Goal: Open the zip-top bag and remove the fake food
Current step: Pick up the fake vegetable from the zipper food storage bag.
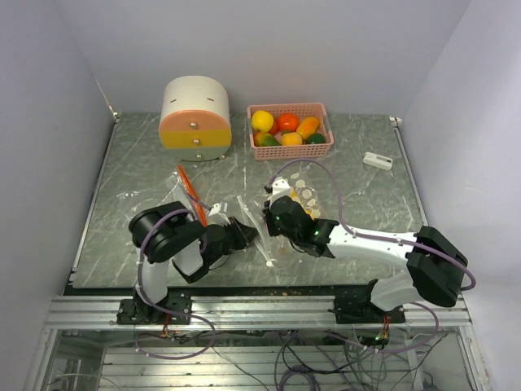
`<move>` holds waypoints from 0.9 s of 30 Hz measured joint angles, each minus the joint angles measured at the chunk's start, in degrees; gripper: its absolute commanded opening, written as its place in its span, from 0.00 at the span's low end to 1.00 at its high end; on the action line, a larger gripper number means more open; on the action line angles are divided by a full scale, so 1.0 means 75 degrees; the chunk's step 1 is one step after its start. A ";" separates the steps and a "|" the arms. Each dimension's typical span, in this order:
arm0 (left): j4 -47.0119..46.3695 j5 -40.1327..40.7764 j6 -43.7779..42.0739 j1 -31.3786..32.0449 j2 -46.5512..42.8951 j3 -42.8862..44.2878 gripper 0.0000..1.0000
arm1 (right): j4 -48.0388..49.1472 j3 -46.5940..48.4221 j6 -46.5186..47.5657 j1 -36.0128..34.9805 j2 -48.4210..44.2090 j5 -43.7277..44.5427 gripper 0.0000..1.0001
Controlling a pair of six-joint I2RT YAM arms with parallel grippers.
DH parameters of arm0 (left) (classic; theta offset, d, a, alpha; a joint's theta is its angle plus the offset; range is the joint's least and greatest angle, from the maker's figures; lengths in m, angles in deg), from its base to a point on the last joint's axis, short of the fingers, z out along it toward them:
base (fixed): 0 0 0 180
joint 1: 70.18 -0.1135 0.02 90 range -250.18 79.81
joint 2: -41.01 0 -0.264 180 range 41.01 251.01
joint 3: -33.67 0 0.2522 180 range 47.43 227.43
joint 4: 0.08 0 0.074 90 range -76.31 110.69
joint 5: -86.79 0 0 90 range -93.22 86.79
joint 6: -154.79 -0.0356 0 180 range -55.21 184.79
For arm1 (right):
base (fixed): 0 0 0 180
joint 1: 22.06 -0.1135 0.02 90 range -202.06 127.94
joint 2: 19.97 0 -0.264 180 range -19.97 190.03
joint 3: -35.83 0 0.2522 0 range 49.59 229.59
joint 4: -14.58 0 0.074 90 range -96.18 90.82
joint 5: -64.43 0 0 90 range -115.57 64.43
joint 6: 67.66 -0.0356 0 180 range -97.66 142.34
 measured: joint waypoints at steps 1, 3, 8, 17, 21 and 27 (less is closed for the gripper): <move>-0.0172 -0.0079 0.0061 -0.0012 0.0291 0.0085 0.26 | 0.0017 0.0000 -0.0006 0.0000 0.0000 -0.0035 0.00; -0.0268 -0.0251 0.0146 -0.0020 0.0702 0.0300 0.29 | 0.0020 0.0000 -0.0012 0.0000 0.0000 -0.0070 0.00; -0.0414 -0.0391 0.0160 -0.0026 0.0848 0.0673 0.40 | 0.0055 -0.0055 -0.0017 0.0000 0.0000 -0.0149 0.00; -0.0309 -0.0283 -0.0154 -0.0026 0.0510 0.0819 0.68 | 0.0076 -0.0085 -0.0026 0.0000 0.0000 -0.0152 0.00; -0.0181 -0.0227 -0.0283 -0.0026 0.0493 0.0962 0.79 | 0.0079 -0.0085 -0.0006 0.0003 0.0000 -0.0131 0.00; 0.0306 -0.0044 -0.0513 -0.0058 0.0580 0.1323 0.82 | 0.0067 -0.0085 0.0023 0.0047 0.0000 -0.0061 0.00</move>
